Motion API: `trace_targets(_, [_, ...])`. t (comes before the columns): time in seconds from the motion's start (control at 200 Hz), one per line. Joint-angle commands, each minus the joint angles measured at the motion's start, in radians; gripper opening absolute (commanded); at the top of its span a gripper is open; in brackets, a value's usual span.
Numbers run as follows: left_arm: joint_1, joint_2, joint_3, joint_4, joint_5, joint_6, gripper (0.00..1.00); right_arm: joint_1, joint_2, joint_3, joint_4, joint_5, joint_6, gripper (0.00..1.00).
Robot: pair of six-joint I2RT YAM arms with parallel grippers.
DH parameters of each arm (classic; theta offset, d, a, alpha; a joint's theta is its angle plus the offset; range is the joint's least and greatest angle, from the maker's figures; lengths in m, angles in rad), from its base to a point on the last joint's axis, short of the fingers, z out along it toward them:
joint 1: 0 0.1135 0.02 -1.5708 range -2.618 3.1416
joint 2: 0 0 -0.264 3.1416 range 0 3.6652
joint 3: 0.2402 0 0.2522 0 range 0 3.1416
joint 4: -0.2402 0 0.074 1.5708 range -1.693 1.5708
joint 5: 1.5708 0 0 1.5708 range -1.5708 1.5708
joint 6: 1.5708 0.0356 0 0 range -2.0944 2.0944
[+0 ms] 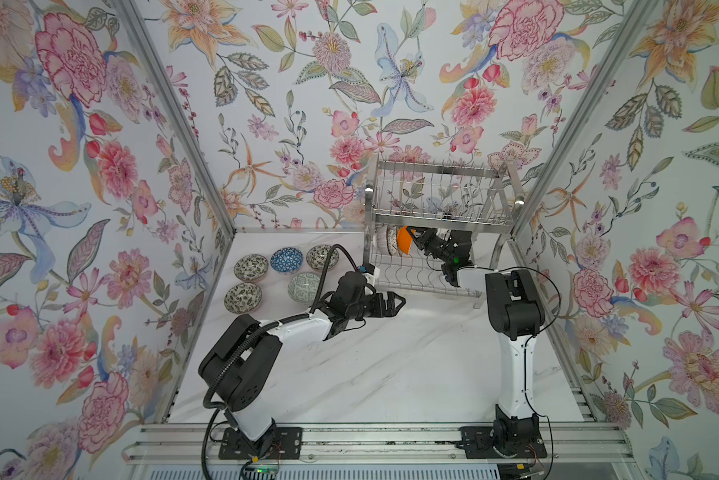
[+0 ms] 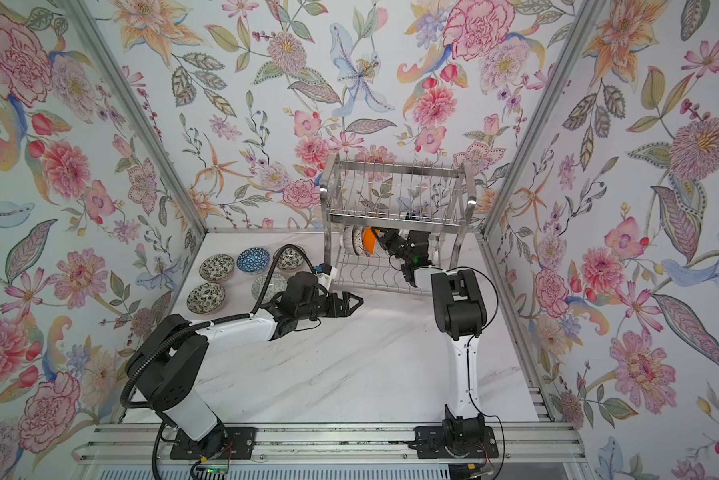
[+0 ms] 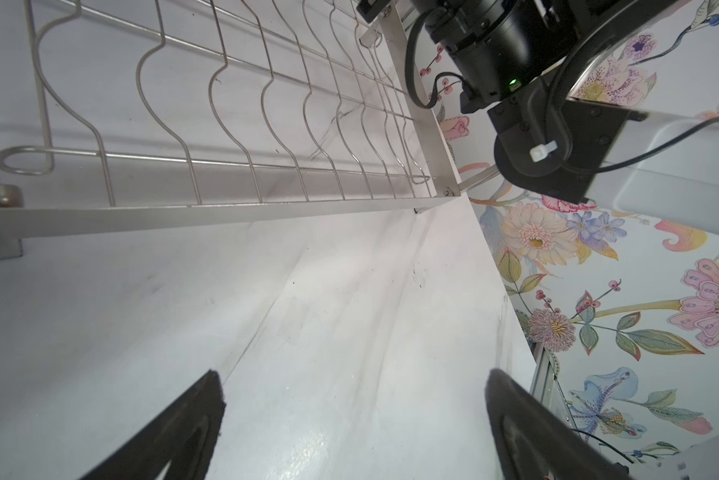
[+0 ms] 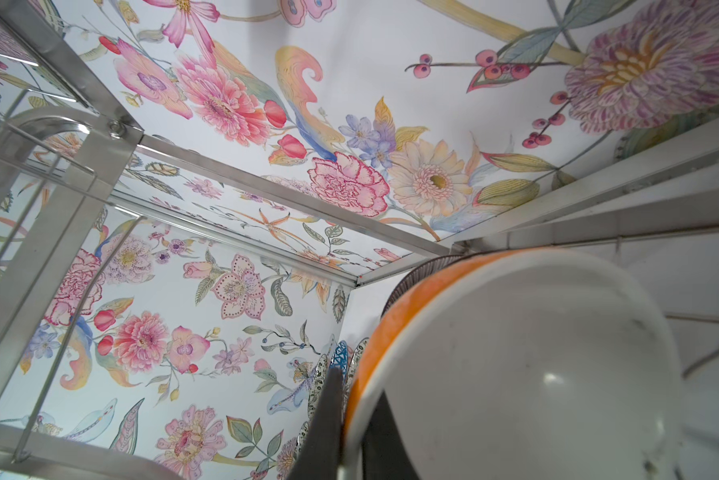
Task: Load the bowls into the dish rack
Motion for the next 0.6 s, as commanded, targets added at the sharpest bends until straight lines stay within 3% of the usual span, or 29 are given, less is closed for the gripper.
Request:
trace_targets(0.0, [0.007,-0.016,0.063,-0.037,-0.033,0.062,0.99,-0.006,0.024,0.051,0.058,-0.014,0.021,0.00])
trace_targets(0.26, [0.007,0.022,0.128,-0.049,-0.073,0.133,0.99,-0.009,0.074,0.093,0.081,-0.036,0.043,0.00])
trace_targets(0.595, [0.005,0.068,0.238,-0.125,-0.207,0.258,0.99,-0.018,0.114,0.120,0.105,-0.058,0.062,0.00])
